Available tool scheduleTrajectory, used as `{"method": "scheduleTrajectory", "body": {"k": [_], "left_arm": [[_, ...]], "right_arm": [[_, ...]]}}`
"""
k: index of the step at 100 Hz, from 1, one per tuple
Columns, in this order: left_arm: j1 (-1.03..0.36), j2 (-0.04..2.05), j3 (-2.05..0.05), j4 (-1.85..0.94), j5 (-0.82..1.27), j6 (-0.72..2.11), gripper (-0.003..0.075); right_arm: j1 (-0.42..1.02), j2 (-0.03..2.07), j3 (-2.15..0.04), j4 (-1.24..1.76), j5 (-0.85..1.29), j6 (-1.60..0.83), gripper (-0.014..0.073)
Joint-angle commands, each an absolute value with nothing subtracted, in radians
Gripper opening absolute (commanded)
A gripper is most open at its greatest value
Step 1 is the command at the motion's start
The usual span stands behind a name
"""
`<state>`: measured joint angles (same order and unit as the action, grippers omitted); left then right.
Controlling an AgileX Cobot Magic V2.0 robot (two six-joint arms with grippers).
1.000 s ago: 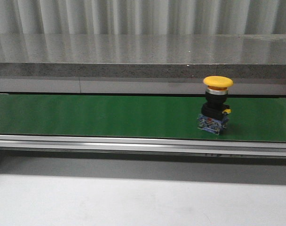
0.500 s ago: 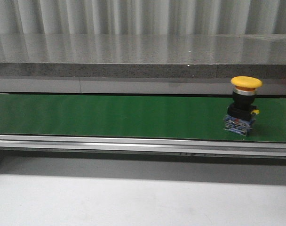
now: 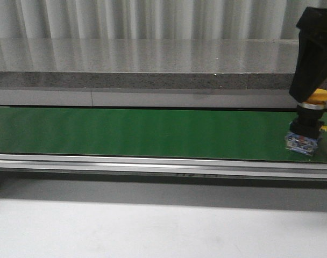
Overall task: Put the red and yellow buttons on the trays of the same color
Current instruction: 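Reach the right gripper to the yellow button on the belt and grasp, then carry the yellow button with the right gripper into the yellow tray, release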
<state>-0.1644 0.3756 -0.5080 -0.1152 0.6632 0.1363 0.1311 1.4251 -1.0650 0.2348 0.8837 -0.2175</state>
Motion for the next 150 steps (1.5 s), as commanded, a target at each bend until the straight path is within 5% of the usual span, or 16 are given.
{"method": "scheduleTrajectory", "body": {"k": [1, 12, 27, 56, 108, 150], "left_arm": [[-0.173, 0.380, -0.534, -0.125, 0.585, 0.139, -0.0020], [-0.173, 0.380, -0.534, -0.125, 0.585, 0.139, -0.0020], [-0.173, 0.380, -0.534, -0.125, 0.585, 0.139, -0.0020], [-0.173, 0.380, -0.534, -0.125, 0.585, 0.139, -0.0020], [-0.173, 0.380, -0.534, -0.125, 0.585, 0.139, -0.0020], [-0.173, 0.380, -0.534, -0.125, 0.585, 0.139, -0.0020]], "right_arm": [[0.132, 1.423, -1.088, 0.233, 0.839, -0.232, 0.0367], [0.132, 1.430, -1.088, 0.233, 0.837, -0.232, 0.0101], [0.129, 1.391, -1.088, 0.229, 0.818, -0.227, -0.0050], [-0.014, 1.212, -1.074, 0.097, 0.790, -0.043, -0.0054], [-0.540, 1.036, -0.858, 0.021, 0.756, 0.133, -0.0054], [-0.684, 1.083, -0.700, 0.021, 0.530, 0.203, -0.0054]]}}
